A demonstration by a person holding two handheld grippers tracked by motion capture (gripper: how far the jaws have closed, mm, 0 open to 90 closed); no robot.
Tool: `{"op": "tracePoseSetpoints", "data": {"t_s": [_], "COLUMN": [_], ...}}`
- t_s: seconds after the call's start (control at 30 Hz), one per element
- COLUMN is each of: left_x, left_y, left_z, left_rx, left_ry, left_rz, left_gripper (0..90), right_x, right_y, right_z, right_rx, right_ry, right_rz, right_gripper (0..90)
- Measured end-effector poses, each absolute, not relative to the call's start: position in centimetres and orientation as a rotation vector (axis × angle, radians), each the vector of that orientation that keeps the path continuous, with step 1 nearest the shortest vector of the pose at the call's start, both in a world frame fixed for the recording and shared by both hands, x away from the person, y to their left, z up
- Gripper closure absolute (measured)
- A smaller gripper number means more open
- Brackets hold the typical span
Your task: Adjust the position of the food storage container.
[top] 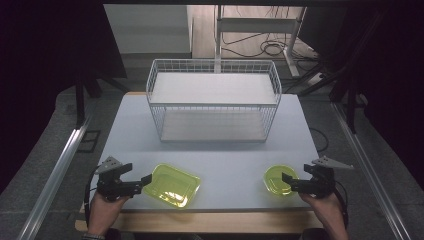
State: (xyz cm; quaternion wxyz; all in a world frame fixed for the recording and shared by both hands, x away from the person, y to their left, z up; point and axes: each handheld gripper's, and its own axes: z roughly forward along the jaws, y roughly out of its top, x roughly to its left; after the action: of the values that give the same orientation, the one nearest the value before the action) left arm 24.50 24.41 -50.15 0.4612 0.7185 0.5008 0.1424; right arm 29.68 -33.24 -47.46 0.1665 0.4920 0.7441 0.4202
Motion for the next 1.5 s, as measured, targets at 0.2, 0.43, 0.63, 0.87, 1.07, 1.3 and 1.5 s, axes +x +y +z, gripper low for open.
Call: {"op": "tracePoseSetpoints", "data": {"t_s": [0.2,0.43,0.63,0.87,1.07,1.3,1.5], "left_x": [24.0,23.2,22.8,22.1,21.9,22.2,22.4], "left_y": [23.2,21.9,20.3,17.9,14.9,14.6,15.3], "left_z": [-49.4,-48.4,-47.8,-47.2,-47.7,-48.4,-48.7], "left_rx": [1.809,1.83,1.863,1.891,1.968,1.987,1.973], "left_ry": [1.178,1.092,1.009,0.903,0.816,0.825,0.86], "left_rz": [0.428,0.467,0.446,0.372,0.314,0.316,0.345], "left_gripper": [15.6,28.7,42.4,74.2,87.2,82.4,78.8], "right_x": [29.5,29.4,29.4,29.5,29.4,28.8,28.1], "right_y": [-33.4,-33.1,-32.9,-32.7,-32.6,-32.0,-30.8], "right_z": [-47.1,-47.0,-47.0,-47.0,-47.0,-46.3,-45.8], "right_rx": [1.419,1.402,1.381,1.36,1.344,1.269,1.166], "right_ry": [2.079,2.087,2.108,2.113,2.121,2.154,2.242], "right_rz": [1.207,1.202,1.185,1.183,1.187,1.209,1.217], "right_gripper": [11.9,20.4,24.7,27.0,29.6,52.1,83.4]}}
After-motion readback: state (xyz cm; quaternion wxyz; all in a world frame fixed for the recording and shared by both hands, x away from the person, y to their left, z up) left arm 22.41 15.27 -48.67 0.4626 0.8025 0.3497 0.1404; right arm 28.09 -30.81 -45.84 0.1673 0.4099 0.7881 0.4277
